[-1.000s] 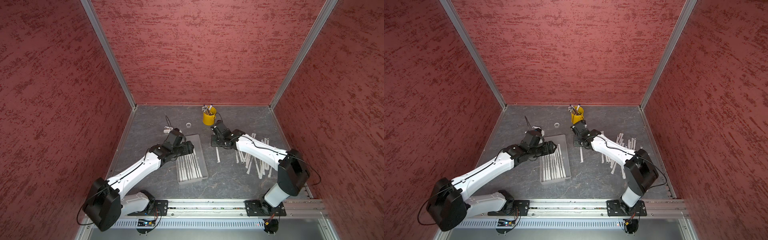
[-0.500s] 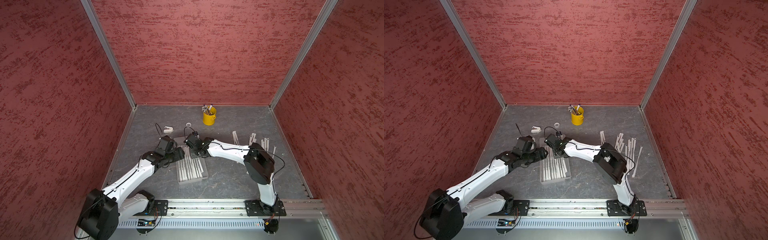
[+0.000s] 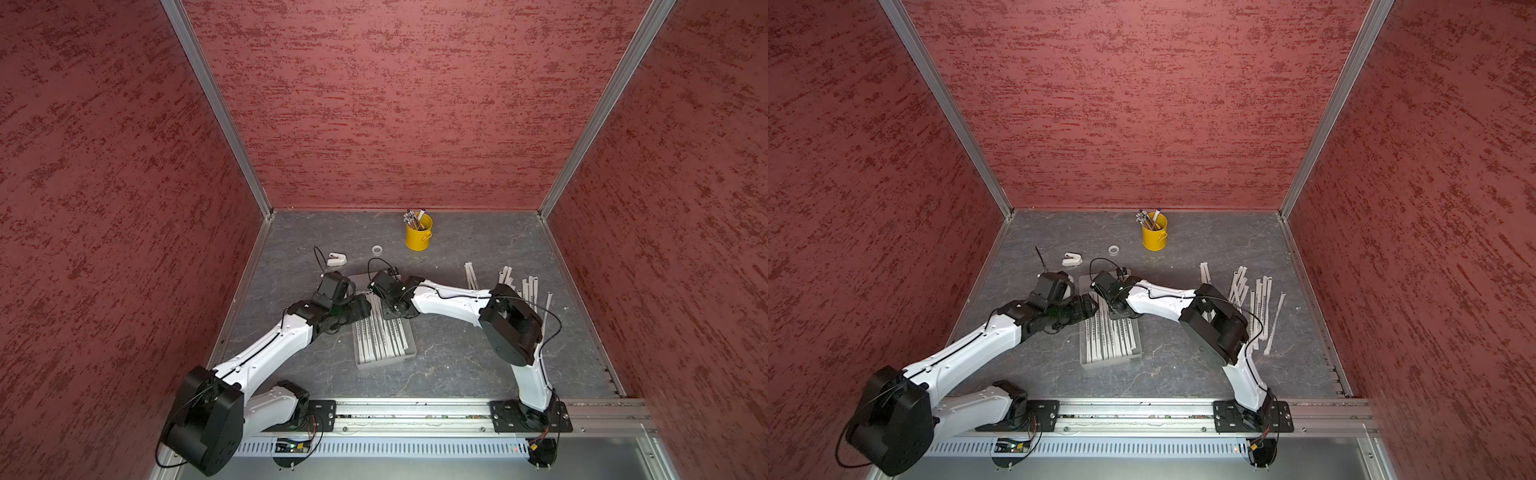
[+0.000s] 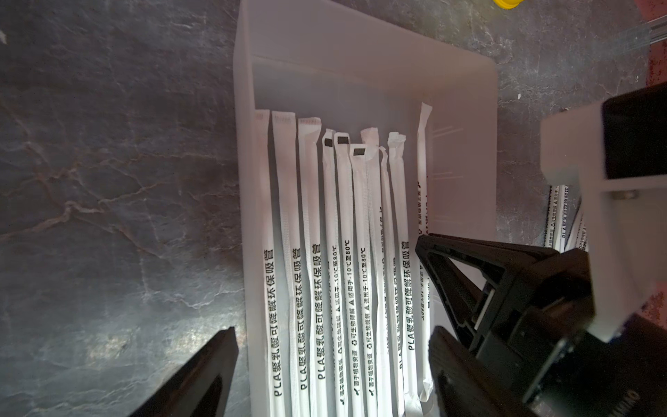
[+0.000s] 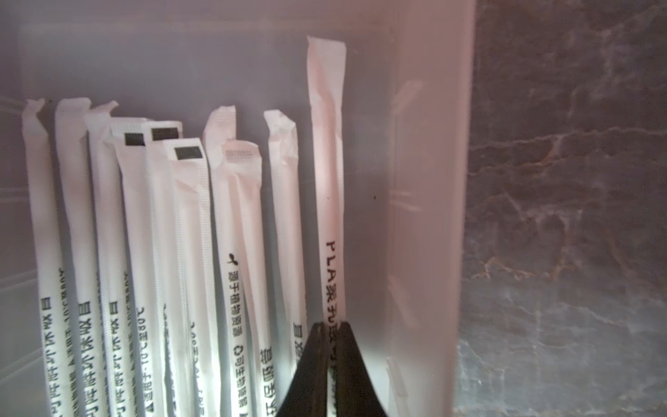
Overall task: Put the straws into the storage box
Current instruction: Place the straw in the storage box, then pick up the straw from the center of the board.
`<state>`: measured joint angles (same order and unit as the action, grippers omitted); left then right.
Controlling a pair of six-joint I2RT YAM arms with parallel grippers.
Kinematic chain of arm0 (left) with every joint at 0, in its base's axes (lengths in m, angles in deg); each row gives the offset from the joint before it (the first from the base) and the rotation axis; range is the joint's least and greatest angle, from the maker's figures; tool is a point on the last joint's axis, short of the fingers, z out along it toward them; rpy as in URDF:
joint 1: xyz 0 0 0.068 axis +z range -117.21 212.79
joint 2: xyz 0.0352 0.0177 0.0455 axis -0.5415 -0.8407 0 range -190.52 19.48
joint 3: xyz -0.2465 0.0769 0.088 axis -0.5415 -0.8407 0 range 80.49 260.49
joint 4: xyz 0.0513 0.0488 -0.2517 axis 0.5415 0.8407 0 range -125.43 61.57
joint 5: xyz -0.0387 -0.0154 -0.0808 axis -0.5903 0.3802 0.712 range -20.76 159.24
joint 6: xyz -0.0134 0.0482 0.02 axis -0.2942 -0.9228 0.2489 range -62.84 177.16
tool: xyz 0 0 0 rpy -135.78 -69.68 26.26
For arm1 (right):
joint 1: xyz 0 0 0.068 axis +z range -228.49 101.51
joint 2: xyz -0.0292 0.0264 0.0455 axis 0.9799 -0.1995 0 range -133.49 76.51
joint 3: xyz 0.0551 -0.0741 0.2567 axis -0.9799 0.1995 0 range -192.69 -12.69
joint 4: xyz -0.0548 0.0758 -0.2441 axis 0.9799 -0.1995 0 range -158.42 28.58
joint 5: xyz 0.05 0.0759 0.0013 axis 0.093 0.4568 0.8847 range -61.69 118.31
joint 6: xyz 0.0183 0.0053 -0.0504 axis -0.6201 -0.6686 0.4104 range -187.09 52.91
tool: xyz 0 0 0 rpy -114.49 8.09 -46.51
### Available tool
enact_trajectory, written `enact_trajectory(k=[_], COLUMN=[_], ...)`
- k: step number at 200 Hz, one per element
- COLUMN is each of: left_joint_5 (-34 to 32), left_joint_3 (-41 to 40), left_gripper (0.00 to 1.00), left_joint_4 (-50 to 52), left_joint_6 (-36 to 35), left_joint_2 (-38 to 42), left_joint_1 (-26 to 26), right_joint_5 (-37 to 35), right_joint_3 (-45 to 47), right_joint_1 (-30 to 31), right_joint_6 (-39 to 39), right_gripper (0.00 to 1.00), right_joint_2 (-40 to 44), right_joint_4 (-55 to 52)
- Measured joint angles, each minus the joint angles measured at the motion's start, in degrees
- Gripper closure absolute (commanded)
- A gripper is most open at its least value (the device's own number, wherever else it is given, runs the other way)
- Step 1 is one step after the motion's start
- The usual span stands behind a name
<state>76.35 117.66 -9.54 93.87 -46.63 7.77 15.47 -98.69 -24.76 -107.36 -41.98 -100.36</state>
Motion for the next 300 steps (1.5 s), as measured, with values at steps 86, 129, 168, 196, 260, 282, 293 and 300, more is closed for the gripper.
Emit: enact_trajectory(k=[86, 129, 168, 196, 260, 282, 293, 300], left_joint_5=[-0.3, -1.7, -1.2, -0.5, -0.6, -0.6, -0.7, -0.7], left_joint_3=[5.2, 13.4, 22.1, 23.7, 23.5, 22.4, 21.5, 20.8], left_gripper=[0.14, 0.13, 0.12, 0.12, 0.13, 0.12, 0.12, 0.12], left_joint_4=[2.0, -1.1, -4.8, -6.1, -5.9, -5.9, -5.8, -5.7], left_joint_6=[-1.2, -1.6, -1.7, -1.9, -2.7, -2.7, -2.7, -2.7], left_joint_2=[0.2, -5.2, -19.5, -24.3, -25.1, -24.4, -23.6, -22.9], left_joint_1=[-1.2, -13.1, -22.0, -23.9, -22.2, -20.8, -20.1, -19.5], right_joint_5=[2.7, 3.1, 1.8, 1.7, 1.6, 1.4, 1.2, 1.2], right_joint_3=[1.1, 8.2, 13.7, 15.6, 18.2, 18.0, 17.2, 16.2], right_joint_1=[-0.4, -12.7, -28.6, -31.8, -33.3, -33.3, -33.3, -33.3], right_joint_6=[-2.3, 0.9, 7.3, 9.8, 10.6, 10.8, 10.9, 11.2], right_gripper=[0.84, 0.73, 0.68, 0.68, 0.73, 0.80, 0.83, 0.86], right_joint_2=[6.8, 23.0, 19.2, 14.7, 11.0, 10.5, 9.8, 9.0], right_joint_4=[-2.4, -3.7, -3.5, -2.6, 2.3, 3.8, 4.1, 4.2])
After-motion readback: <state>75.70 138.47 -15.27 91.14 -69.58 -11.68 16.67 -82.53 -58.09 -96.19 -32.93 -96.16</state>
